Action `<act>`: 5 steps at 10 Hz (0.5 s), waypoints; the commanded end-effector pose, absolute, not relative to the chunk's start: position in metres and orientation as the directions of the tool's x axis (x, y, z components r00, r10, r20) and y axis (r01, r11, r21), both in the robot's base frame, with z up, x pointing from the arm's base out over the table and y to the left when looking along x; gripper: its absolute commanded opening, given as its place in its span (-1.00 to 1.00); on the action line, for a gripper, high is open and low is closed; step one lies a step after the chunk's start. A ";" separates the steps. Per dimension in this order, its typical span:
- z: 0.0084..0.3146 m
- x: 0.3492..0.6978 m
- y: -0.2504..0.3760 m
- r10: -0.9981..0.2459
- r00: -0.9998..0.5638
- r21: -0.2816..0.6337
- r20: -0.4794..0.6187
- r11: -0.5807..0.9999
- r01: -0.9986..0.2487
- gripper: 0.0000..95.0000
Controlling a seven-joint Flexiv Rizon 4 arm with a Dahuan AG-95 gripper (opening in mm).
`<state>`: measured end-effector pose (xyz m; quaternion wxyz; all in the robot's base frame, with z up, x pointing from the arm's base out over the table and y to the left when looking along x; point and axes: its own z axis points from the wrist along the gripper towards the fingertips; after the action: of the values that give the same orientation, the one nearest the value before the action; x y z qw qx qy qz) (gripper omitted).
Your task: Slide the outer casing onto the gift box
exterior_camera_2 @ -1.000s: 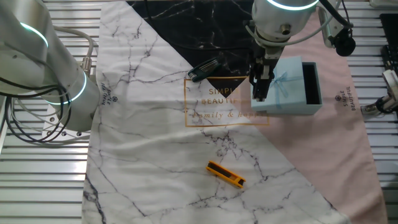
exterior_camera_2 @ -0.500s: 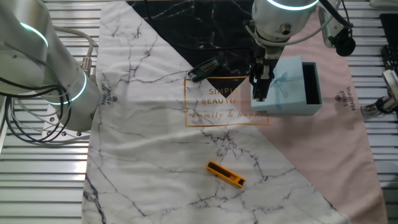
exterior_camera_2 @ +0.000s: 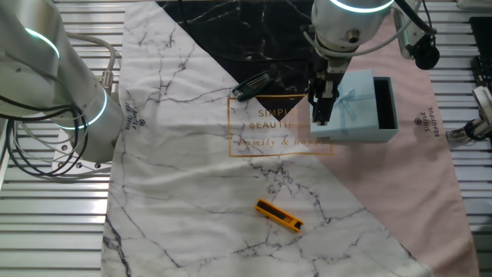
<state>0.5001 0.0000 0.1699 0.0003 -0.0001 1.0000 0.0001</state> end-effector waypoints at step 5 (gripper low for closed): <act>0.171 0.500 0.000 0.210 -0.970 -0.016 -0.125 0.977 0.214 -1.00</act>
<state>0.4992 0.0005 0.1711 0.0365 0.0631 0.9973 -0.0091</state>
